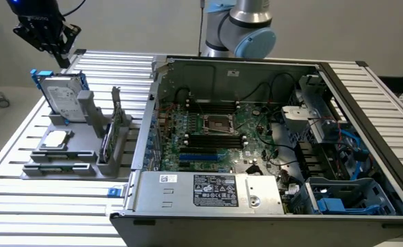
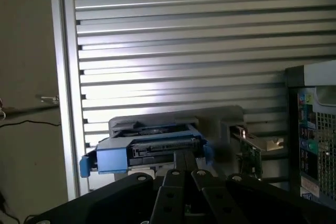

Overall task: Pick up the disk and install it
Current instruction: 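Reach for the disk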

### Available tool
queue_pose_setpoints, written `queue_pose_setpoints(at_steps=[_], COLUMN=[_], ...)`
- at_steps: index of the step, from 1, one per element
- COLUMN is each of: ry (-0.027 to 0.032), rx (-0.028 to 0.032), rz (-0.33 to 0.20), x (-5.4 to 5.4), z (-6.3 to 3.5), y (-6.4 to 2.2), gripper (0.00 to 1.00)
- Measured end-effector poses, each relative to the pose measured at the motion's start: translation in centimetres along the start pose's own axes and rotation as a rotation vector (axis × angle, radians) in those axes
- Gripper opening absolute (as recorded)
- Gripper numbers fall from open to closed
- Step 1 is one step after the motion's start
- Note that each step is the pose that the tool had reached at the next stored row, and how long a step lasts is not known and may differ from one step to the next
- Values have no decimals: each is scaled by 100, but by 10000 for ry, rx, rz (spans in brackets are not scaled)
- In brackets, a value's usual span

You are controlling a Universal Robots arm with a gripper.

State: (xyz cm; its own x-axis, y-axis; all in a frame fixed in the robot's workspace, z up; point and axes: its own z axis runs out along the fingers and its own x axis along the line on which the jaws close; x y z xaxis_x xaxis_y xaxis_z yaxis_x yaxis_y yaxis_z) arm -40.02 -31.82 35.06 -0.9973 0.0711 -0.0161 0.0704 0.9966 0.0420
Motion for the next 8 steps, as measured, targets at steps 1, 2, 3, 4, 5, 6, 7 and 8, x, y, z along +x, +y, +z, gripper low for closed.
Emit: queue_pose_setpoints(at_steps=[1, 2, 3, 4, 5, 6, 7, 8], ry=[-1, 0, -1, -1, -1, -2, -3, -3], rx=[1, 4, 6, 10, 18, 26, 37, 51], rz=[-1, -1, -1, 0, 0, 0, 0, -2], x=[44, 89, 134, 179, 228, 269, 313, 360], z=[-1, -2, -2, -3, -4, -5, -6, -7], y=[-2, -5, -7, -9, -12, -13, -15, -17], gripper=[11, 11, 11, 11, 11, 11, 11, 11])
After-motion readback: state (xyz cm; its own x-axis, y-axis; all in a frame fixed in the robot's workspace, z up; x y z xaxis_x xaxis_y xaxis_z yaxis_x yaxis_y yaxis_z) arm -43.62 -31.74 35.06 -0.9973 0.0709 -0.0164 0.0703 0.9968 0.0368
